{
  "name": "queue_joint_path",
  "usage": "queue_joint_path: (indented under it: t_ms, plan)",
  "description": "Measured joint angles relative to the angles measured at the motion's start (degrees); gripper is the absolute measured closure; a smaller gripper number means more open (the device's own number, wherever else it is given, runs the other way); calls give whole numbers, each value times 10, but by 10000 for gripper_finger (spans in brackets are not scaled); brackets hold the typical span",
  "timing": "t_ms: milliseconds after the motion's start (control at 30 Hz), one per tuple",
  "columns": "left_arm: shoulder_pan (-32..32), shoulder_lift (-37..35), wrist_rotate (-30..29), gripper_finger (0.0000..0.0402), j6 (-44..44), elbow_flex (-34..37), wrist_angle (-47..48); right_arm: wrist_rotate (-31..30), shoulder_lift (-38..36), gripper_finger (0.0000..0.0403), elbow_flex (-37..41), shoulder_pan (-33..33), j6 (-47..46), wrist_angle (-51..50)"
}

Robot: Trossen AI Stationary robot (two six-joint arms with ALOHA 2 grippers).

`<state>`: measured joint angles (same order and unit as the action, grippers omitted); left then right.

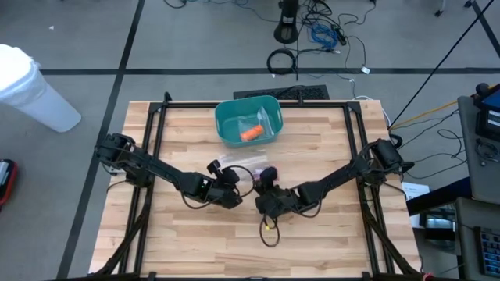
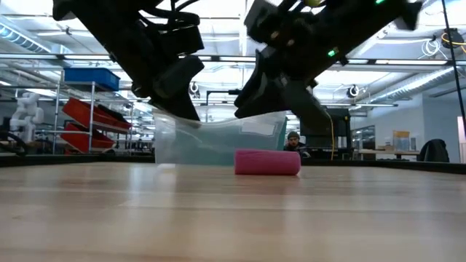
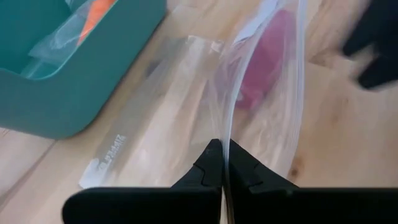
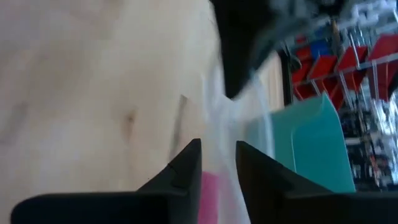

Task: Roll bandage
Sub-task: Put the pink bandage into the transparent zip bag

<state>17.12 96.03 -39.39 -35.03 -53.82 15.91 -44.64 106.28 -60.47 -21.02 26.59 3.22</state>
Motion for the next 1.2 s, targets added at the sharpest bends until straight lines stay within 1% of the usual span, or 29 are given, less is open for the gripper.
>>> queue_joint_path:
  t_ms: [200,333,400,500,567,600,633,667,767,867,900,967,1067,1200]
  plan:
    - [2,0,9,402,14,0,-10,5,0,293,0,39,-13,-18]
    - [2,0,10,402,26,0,-10,81,0,290,0,54,-39,-50]
    - [2,0,10,402,41,0,-19,91,5,293,0,59,-56,-54]
    - [5,0,2,402,52,0,-42,78,12,310,0,64,-90,-61]
    - [7,0,-19,402,59,0,-45,76,12,337,0,64,-118,-69]
    - [9,0,-38,402,59,0,-44,80,12,358,0,64,-133,-75]
    - [11,0,-62,402,60,0,-43,93,12,379,0,63,-147,-82]
    - [14,0,-86,402,66,0,-41,107,12,390,0,60,-161,-86]
    - [20,0,-141,402,75,0,-41,165,11,396,-1,52,-198,-84]
    - [27,0,-157,401,75,-1,-48,234,10,401,-1,51,-218,-84]
    - [28,0,-157,401,75,-1,-51,242,10,399,-1,51,-223,-84]
    - [29,0,-155,402,72,-1,-52,229,10,393,-1,51,-228,-81]
    - [29,0,-145,402,69,-1,-51,178,9,381,-1,50,-240,-85]
    - [29,8,-145,402,65,-1,-51,138,-2,355,-1,46,-250,-86]
